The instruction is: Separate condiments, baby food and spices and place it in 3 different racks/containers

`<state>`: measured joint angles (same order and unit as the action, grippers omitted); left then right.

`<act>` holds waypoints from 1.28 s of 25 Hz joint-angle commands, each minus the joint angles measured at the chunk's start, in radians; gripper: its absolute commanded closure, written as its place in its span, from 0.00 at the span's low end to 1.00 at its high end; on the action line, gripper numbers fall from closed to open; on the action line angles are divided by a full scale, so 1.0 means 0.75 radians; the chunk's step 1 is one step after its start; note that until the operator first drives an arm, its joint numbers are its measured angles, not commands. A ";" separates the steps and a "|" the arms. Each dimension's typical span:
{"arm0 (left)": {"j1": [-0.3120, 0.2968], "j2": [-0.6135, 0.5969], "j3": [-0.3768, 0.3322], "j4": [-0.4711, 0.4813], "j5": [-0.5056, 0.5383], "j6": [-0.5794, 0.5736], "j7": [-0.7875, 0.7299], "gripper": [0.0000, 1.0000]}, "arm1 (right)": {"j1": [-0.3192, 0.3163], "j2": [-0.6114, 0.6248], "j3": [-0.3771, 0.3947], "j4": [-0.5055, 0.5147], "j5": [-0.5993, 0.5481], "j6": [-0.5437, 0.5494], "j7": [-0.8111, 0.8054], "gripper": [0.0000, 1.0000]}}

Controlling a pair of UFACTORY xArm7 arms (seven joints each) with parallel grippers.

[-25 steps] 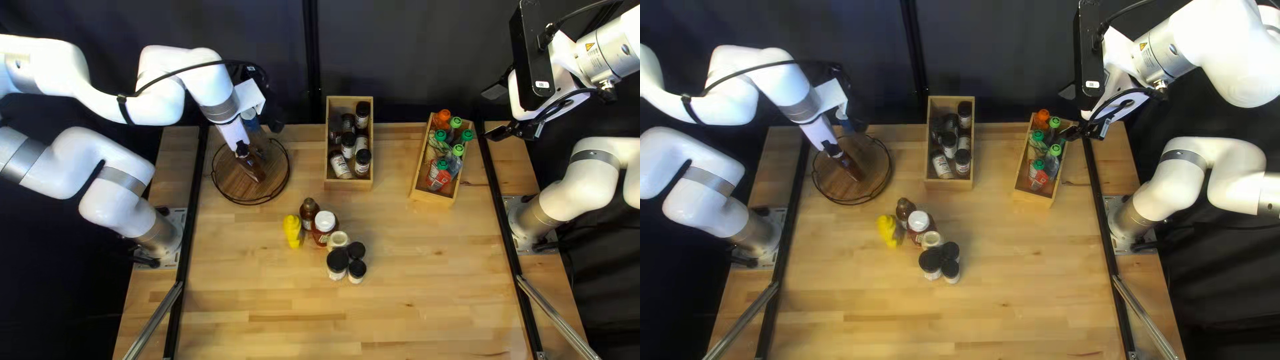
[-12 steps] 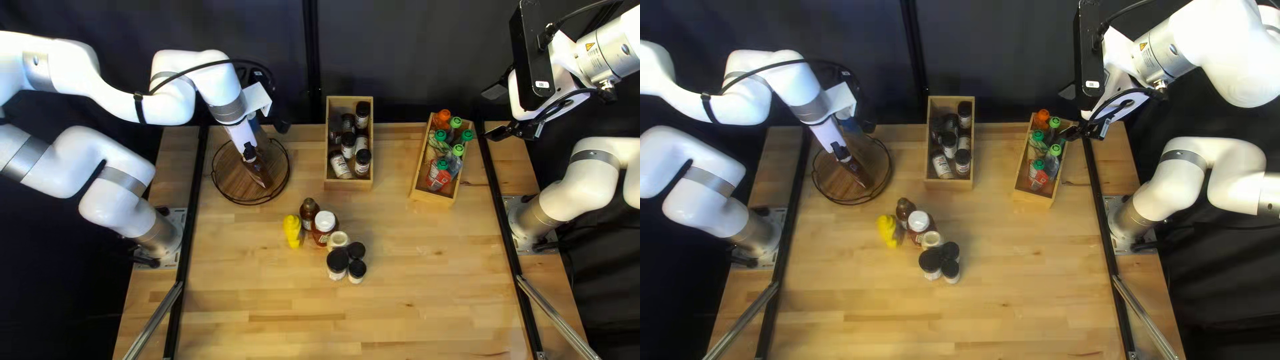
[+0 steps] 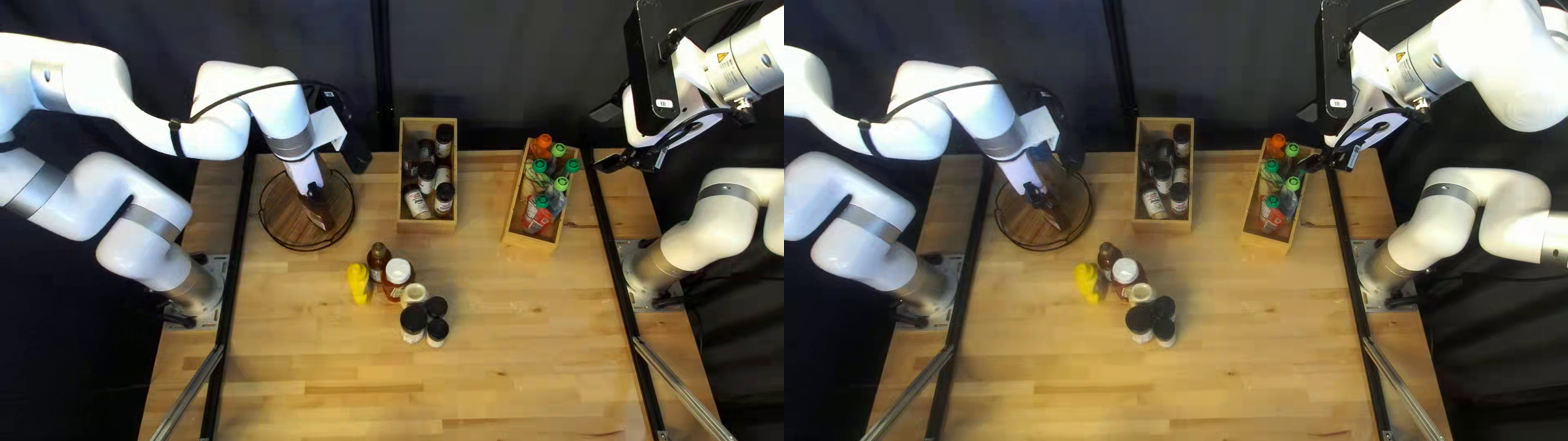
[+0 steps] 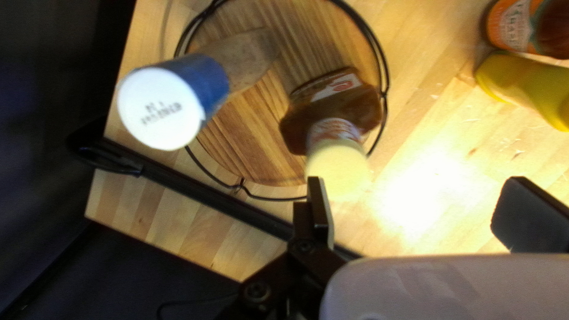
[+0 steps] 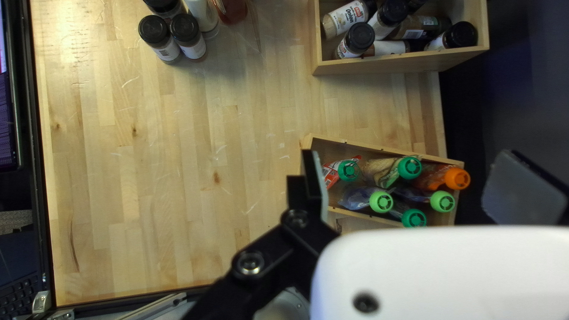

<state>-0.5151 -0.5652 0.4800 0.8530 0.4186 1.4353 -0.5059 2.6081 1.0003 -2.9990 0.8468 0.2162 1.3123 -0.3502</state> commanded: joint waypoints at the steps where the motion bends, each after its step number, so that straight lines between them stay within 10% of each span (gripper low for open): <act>1: -0.149 0.086 -0.079 0.094 -0.049 0.024 0.149 0.00 | 0.000 0.000 0.000 0.000 0.000 0.000 0.000 0.00; 12: -0.336 0.304 0.042 0.141 -0.214 -0.221 0.728 0.00 | 0.000 0.000 0.000 0.000 0.000 0.000 0.000 0.00; 32: -0.247 0.361 0.076 -0.212 -0.150 -0.702 0.439 0.00 | 0.000 0.000 0.000 0.000 0.000 0.000 0.000 0.00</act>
<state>-0.7038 -0.3188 0.5390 0.6997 0.3041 0.9266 -0.1440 2.6081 1.0004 -2.9990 0.8468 0.2162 1.3123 -0.3502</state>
